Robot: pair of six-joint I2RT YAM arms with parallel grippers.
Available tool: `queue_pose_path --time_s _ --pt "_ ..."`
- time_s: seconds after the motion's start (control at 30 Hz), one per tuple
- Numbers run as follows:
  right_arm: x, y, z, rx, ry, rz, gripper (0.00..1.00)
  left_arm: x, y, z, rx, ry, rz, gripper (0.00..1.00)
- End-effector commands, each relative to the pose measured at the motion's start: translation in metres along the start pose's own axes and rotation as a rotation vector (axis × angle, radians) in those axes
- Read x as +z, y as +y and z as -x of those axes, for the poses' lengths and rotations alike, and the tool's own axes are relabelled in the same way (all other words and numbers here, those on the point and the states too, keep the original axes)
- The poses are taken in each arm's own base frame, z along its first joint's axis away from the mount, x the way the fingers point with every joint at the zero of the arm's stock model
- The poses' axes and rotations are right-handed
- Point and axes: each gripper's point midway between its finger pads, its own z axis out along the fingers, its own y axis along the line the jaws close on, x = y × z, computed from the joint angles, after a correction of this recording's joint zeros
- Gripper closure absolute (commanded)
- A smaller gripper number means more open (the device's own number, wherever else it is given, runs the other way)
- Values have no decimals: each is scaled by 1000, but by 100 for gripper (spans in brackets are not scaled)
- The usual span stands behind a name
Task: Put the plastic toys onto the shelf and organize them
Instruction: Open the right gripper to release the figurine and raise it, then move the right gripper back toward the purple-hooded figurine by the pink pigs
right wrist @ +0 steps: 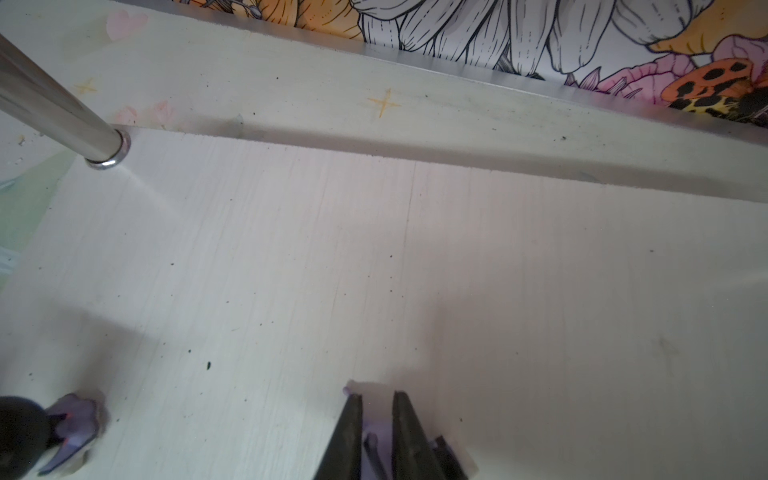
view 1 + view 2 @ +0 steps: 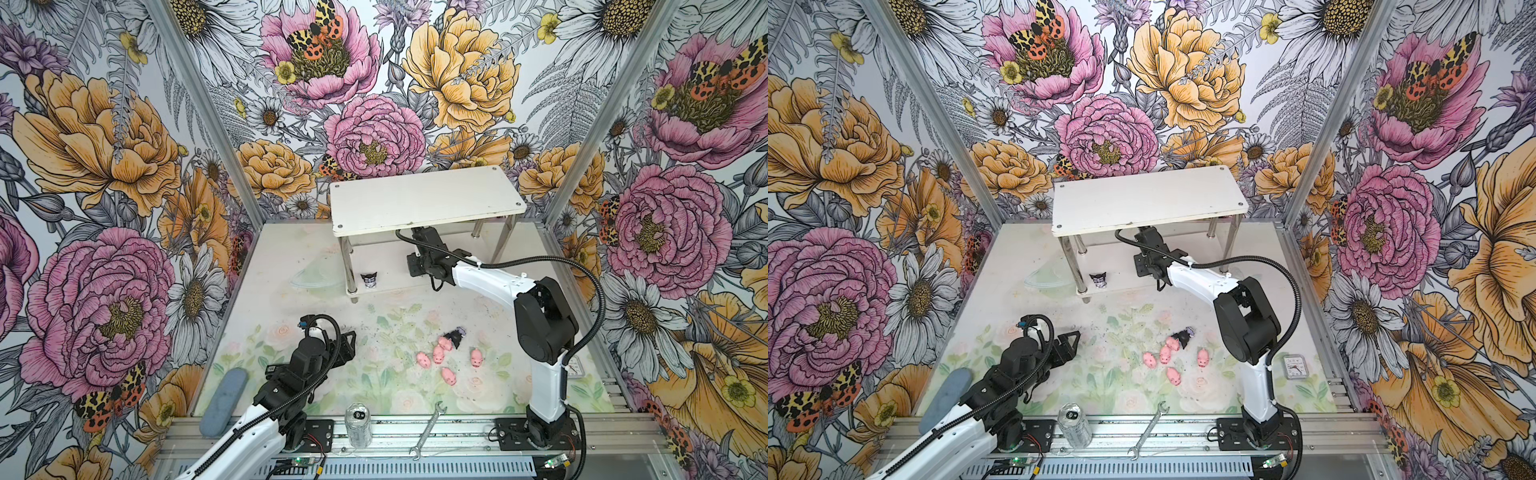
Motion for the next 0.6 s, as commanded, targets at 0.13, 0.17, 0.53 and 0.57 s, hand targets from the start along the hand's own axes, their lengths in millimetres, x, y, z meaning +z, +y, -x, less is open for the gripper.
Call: queue_pose_path --time_s 0.13,0.17,0.53,0.57 --pt "-1 3 -3 10 -30 107 93 1 3 -1 -3 -1 8 14" --pt "-1 1 -4 12 -29 112 95 1 3 0 -4 -1 7 14" --pt "-21 14 -16 6 -79 255 100 1 -6 3 -5 6 -18 14" --pt "-27 19 -17 13 -97 294 100 1 -9 3 -2 9 -27 14"
